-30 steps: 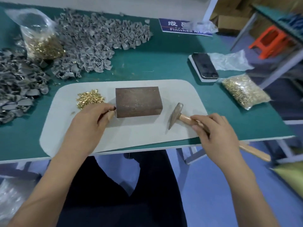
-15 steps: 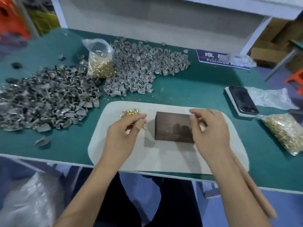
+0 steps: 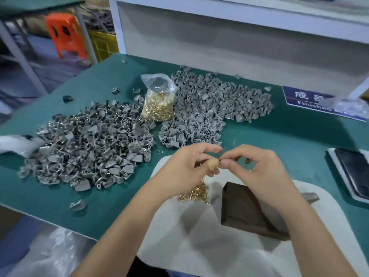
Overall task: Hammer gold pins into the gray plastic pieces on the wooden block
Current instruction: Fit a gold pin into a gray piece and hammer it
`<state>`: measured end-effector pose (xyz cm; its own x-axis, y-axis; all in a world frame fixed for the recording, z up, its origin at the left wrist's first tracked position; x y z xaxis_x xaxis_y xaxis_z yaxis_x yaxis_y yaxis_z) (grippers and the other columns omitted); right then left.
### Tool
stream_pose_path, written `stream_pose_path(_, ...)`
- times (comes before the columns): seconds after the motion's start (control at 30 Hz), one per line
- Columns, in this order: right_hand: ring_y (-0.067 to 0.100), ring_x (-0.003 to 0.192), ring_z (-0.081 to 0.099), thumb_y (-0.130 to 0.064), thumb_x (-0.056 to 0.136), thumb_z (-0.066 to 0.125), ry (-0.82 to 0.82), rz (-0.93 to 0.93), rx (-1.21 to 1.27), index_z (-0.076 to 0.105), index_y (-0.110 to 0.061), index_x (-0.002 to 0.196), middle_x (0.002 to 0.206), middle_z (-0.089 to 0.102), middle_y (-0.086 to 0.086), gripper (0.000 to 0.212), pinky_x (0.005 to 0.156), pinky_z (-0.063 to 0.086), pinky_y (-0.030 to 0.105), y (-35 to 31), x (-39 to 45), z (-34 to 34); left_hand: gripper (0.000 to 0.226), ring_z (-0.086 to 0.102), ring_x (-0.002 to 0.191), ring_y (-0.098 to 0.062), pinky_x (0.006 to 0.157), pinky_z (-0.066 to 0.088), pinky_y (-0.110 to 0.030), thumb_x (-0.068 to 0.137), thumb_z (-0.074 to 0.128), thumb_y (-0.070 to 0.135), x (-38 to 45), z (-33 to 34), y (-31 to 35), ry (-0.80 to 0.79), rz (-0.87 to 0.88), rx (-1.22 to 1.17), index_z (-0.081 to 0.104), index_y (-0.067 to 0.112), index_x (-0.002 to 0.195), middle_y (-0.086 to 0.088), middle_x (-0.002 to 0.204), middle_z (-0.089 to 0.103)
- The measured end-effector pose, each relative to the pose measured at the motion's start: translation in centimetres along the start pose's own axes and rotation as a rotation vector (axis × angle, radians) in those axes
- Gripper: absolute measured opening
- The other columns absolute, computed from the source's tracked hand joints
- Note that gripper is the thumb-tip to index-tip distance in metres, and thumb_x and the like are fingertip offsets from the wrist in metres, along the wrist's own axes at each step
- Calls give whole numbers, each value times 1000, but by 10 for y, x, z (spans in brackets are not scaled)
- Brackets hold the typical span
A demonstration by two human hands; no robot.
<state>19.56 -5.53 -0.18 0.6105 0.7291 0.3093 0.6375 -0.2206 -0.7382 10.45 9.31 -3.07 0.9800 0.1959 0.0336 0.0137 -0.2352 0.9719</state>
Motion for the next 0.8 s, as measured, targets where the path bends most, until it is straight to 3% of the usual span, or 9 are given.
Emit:
stream_pose_path(0.1,13,85,64,-17,94,69,100,53,-37,66,-34,85,88,70,-13,19,70,43,14,22,7,-12,27,61,108,3,96,49,-19,102,58,37,29,-20,-6,150,63,324,63,26,127,17,117,69)
stream_pose_path(0.2,15,79,61,-15,94,66,157,157,-8,63,-34,84,84,69,-10,22,67,46,23,47,5,-20,45,41,132,-12,109,31,-23,103,50,47,67,-45,-14,257,98,686,54,20,138,5,136,57)
stream_pose_path(0.4,9,80,60,-13,93,70,227,184,-94,62,-31,86,83,67,-13,21,63,41,13,58,-1,-31,59,35,140,-30,116,26,-40,104,40,54,185,-46,-21,116,77,819,45,13,146,-11,144,52)
stream_pose_path(0.5,8,80,59,-10,91,72,217,176,-108,61,-30,83,80,65,-13,25,60,39,11,62,1,-32,68,23,147,-33,118,23,-51,101,36,62,239,-32,-25,72,-2,854,35,18,153,-15,155,39)
stream_pose_path(0.6,6,77,59,-24,90,70,232,204,-82,60,-33,85,77,64,-13,13,59,39,10,66,5,-31,79,6,154,-31,123,9,-54,94,34,74,285,-14,-31,8,-4,929,23,28,158,-10,165,21)
stream_pose_path(0.7,7,76,60,-34,87,64,240,206,-87,61,-34,83,78,64,-13,5,62,42,13,71,8,-33,91,-13,154,-33,123,-9,-56,87,24,87,320,0,-38,-93,-66,1101,8,35,160,-4,170,1)
stream_pose_path(0.8,13,87,63,-23,93,65,193,268,-38,60,-32,89,89,65,-10,11,70,48,25,87,19,-32,94,-17,153,-37,120,-10,-63,80,11,92,332,3,-49,-130,-131,1225,2,42,159,-2,170,-4)
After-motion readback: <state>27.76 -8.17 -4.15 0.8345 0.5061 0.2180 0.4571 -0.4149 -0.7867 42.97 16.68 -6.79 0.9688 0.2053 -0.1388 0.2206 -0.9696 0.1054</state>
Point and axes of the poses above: each hand's wrist, its own x-axis towards the middle knuckle, its own z-axis out of the palm, y = z × x, the point moved 5 cm from there along x, towards the middle knuckle
